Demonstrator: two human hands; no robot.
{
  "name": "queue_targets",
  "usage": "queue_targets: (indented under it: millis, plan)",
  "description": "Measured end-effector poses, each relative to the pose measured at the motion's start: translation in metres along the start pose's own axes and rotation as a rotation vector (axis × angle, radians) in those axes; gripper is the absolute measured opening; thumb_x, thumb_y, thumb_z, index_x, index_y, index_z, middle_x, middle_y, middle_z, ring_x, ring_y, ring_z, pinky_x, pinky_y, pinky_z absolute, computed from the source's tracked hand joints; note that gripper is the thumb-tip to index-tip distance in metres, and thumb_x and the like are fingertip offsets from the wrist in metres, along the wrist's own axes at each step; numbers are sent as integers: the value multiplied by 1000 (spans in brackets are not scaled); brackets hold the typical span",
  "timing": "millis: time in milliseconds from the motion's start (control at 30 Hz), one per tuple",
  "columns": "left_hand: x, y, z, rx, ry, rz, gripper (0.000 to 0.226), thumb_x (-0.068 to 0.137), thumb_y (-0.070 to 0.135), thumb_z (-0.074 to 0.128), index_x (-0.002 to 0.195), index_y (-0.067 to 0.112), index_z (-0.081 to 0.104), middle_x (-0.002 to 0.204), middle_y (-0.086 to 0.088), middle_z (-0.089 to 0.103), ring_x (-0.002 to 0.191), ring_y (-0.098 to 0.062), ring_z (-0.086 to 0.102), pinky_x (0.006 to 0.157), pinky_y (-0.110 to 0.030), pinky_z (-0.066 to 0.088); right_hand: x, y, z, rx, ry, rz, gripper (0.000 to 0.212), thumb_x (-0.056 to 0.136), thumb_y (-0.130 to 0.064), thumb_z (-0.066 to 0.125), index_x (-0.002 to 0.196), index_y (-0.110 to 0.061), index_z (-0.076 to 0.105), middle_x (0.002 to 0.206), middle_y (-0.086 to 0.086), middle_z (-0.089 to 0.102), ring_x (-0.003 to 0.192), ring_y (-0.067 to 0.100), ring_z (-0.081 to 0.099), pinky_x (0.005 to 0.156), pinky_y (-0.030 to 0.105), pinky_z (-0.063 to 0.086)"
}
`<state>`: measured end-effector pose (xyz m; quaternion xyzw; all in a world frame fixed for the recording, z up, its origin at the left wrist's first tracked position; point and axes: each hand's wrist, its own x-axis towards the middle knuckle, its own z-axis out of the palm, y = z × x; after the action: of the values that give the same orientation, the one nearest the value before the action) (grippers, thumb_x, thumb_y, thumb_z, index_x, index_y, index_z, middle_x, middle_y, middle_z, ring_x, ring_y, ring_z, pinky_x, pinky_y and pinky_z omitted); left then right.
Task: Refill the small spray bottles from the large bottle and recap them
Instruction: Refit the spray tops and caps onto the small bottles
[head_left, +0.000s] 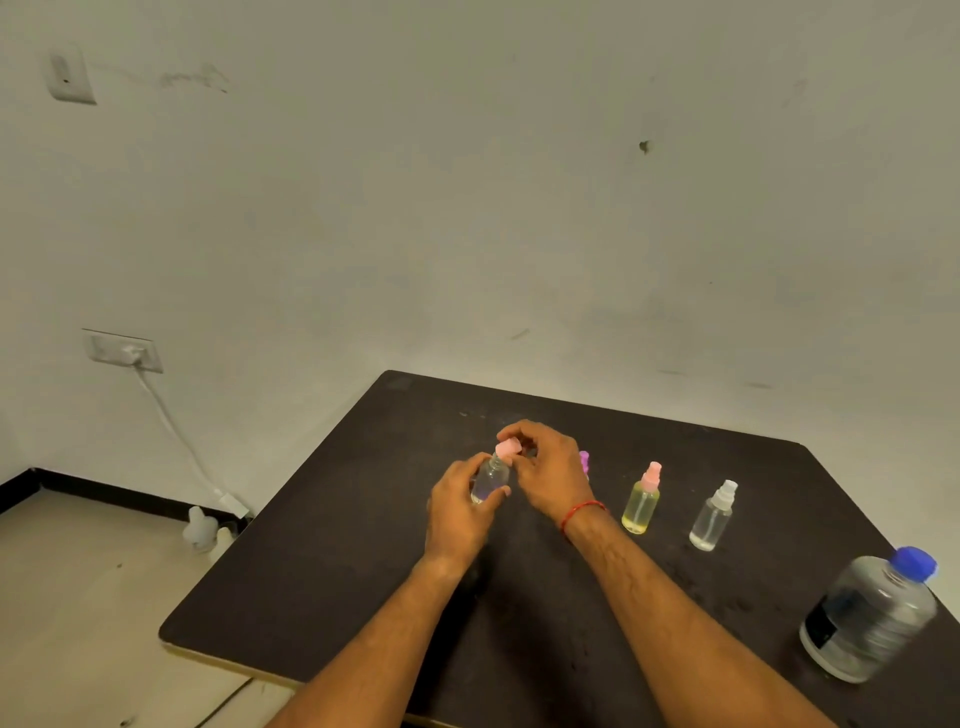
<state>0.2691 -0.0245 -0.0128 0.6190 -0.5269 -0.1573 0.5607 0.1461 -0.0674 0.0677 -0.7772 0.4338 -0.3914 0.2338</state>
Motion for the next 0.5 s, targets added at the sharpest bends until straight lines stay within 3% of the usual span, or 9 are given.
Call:
queue_targets:
  millis: [133, 400, 500]
  plan:
    - [-2, 9, 0, 1, 1, 21, 42, 83, 31, 81, 123, 29, 65, 104, 14, 64, 93, -2, 64, 80, -19, 55, 3, -5, -7, -64, -115, 2, 32, 86, 2, 64, 107, -20, 72, 110, -2, 68, 103, 11, 61, 94, 29, 52]
    - [-5, 18, -1, 11, 1, 25, 45, 83, 32, 82, 125, 24, 66, 104, 13, 65, 93, -4, 64, 81, -22, 57, 7, -13, -18, -279, -216, -131, 33, 81, -2, 67, 103, -27, 70, 105, -9, 65, 102, 10, 55, 95, 33, 48]
    - [-6, 20, 0, 20, 0, 25, 47, 83, 32, 81, 126, 23, 65, 106, 12, 65, 94, -5, 65, 82, -21, 56, 9, -17, -22, -369, -265, -150, 27, 83, -6, 66, 105, -22, 69, 108, -3, 64, 103, 15, 55, 94, 31, 47]
